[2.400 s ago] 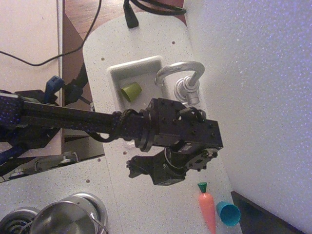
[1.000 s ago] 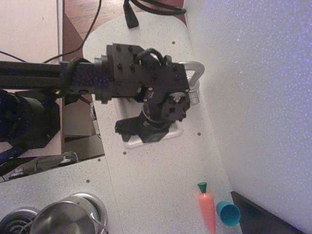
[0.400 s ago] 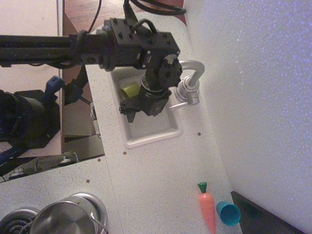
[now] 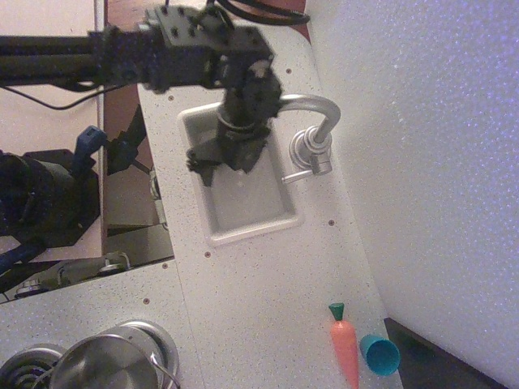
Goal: Turn faucet left
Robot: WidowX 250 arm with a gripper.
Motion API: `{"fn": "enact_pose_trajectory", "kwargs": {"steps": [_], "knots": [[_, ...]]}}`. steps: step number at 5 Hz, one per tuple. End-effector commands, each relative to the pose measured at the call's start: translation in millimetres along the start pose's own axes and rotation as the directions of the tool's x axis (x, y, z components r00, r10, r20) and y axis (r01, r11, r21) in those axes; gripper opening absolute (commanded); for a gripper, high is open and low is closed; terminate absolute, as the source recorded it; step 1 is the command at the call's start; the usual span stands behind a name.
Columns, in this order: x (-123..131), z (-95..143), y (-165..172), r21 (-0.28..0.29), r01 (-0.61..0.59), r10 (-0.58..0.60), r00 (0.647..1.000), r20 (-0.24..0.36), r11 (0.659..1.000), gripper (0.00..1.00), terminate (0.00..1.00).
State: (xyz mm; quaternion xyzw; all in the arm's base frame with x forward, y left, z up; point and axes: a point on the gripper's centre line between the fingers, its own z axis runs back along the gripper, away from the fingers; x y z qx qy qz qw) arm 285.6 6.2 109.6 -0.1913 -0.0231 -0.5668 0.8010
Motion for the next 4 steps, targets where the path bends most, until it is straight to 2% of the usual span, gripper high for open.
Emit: {"fn": "enact_pose_trajectory", "kwargs": {"steps": [1,2,3,4], "knots": [[-2,19,-3,0.095,-0.011,0.011,1.0,0.0,0.995,1.0,0.0],[-9,26,-10,0.152,-0.042,0.041,0.999,0.009,0.987,1.0,0.0],[-11,28,-15,0.168,-0.065,0.062,0.998,0.026,0.984,1.0,0.0],[-18,29,-4,0.101,-0.223,0.207,0.966,0.153,0.969,1.0,0.0]]}}
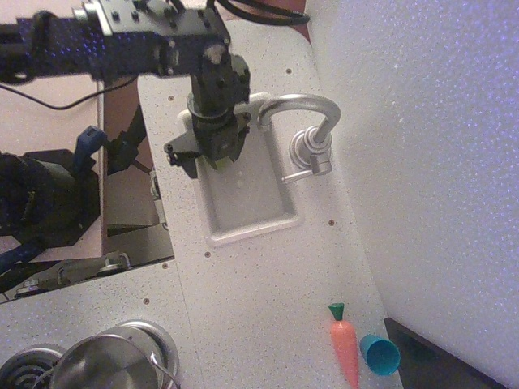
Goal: Turn faucet left
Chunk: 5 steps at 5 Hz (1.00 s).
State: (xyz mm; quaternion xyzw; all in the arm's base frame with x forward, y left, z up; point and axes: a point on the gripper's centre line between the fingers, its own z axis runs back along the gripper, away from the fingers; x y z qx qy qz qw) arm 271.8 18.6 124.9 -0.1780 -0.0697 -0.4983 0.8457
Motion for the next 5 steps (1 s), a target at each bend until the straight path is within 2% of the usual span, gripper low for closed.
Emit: {"fn": "enact_pose_trajectory", "kwargs": {"steps": [1,2,3,4,5], "knots": [[22,-8,38,-0.016,-0.131,0.13,0.946,0.298,0.991,1.0,0.0],[61,-26,64,-0.142,-0.17,0.193,0.966,0.17,0.975,1.0,0.0],[85,-13,76,-0.111,-0.097,0.112,0.984,0.139,0.989,1.0,0.0],[76,-13,65,-0.097,-0.105,0.119,0.981,0.156,0.99,1.0,0.0],[76,-25,52,-0.125,-0.094,0.114,0.981,0.157,0.988,1.0,0.0]]}}
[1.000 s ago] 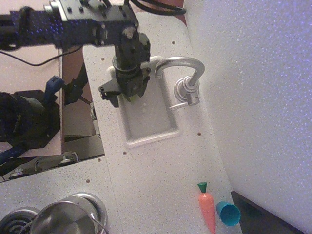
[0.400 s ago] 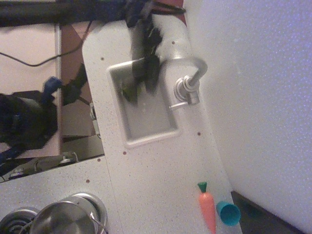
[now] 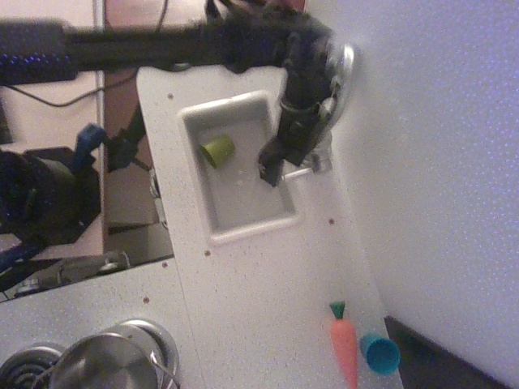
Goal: Turn faucet left
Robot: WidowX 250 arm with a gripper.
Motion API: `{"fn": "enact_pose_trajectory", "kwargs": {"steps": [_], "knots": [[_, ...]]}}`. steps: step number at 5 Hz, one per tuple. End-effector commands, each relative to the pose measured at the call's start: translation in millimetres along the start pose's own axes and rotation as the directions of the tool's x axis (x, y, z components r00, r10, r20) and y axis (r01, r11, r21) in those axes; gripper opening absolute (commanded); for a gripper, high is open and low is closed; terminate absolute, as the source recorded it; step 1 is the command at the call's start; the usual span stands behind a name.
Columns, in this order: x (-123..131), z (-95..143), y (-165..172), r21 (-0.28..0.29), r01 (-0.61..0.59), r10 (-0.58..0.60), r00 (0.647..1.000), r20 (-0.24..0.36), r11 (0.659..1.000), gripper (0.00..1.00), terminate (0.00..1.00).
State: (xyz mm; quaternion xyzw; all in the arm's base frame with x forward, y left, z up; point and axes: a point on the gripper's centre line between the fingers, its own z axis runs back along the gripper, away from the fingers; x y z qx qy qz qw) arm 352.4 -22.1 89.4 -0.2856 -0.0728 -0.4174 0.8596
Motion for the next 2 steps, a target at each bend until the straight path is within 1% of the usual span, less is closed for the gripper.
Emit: {"fn": "enact_pose_trajectory", "kwargs": {"steps": [1,2], "knots": [[21.7,24.1,-44.9,0.042,0.128,-0.127,0.992,-0.013,0.991,1.0,0.0],[21.7,24.1,-44.9,0.042,0.128,-0.127,0.992,-0.013,0.991,1.0,1.0]]}}
